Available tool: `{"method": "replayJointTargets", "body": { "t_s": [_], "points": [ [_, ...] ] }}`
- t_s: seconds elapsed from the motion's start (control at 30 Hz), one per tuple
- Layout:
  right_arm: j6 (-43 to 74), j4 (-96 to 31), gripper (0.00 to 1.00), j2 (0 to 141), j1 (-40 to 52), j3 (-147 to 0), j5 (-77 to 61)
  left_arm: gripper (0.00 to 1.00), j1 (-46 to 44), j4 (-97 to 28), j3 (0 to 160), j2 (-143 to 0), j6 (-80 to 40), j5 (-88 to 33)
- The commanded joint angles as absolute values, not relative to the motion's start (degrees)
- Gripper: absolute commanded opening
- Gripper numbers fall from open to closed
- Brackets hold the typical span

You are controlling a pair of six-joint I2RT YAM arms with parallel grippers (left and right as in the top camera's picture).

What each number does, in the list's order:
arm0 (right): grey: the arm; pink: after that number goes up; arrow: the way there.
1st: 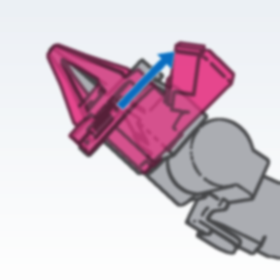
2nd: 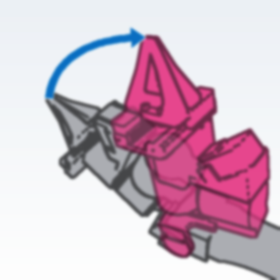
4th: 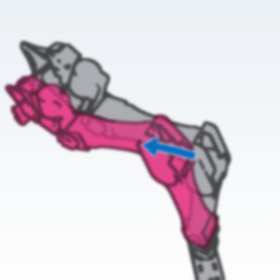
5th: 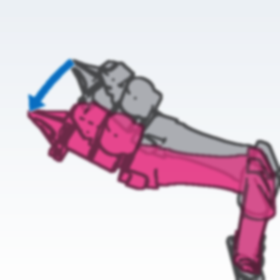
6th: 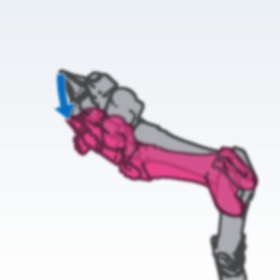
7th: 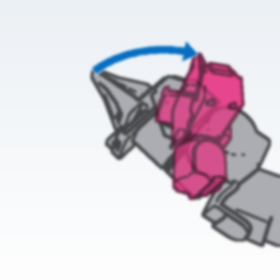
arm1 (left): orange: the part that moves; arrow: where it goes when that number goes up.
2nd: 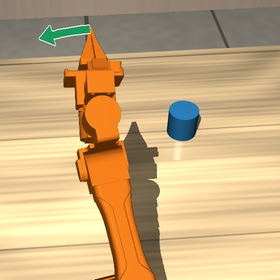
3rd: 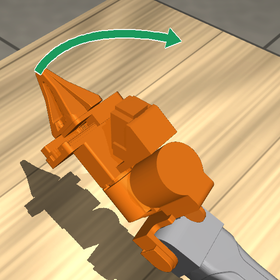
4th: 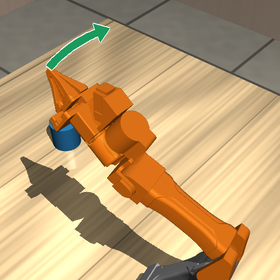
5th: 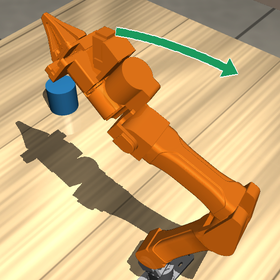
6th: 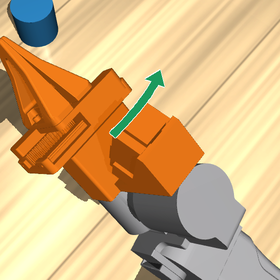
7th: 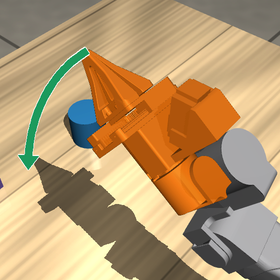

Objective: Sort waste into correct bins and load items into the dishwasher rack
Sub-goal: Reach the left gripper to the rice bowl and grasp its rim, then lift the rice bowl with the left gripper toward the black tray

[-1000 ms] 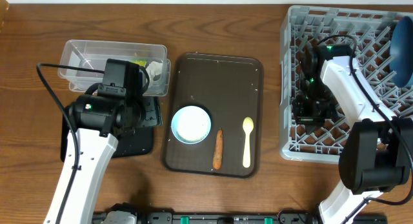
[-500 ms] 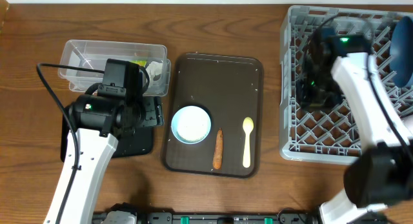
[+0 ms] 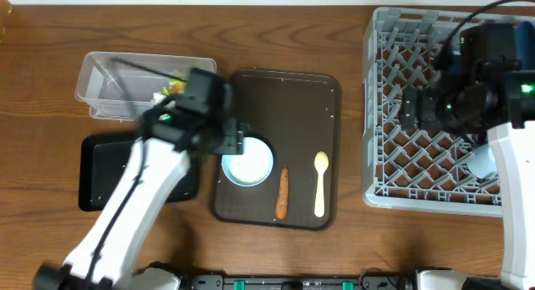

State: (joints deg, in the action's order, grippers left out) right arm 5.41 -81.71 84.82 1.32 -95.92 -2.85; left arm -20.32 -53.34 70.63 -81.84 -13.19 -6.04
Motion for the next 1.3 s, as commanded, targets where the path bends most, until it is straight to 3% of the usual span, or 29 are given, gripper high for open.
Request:
{"method": "replayJointTargets", "body": {
  "t_s": [0.0, 0.6, 0.8, 1.07, 1.27],
  "points": [
    [5.06, -82.13, 0.97, 84.33, 0.34, -95.37, -1.76, 0.73, -24.08, -51.57, 70.46, -86.96, -12.71, -6.59],
    [5.06, -79.05, 0.93, 84.33, 0.38, -85.54, -1.76, 0.71, -31.66, -41.23, 70.46, -104.49, -16.6, -6.63],
    [5.08, -79.05, 0.93, 84.33, 0.38, -85.45, -1.78, 0.57, -33.23, -39.11, 70.46, -105.65, -18.13, -6.61],
    [5.06, -79.05, 0.93, 84.33, 0.38, -85.43, -1.8, 0.55, -34.26, -38.89, 70.46, -107.7, -18.13, -6.61],
    [5.06, -79.09, 0.93, 84.33, 0.38, -85.43, -1.78, 0.39, -34.33, -38.89, 70.46, -107.85, -18.11, -6.59]
  ]
}}
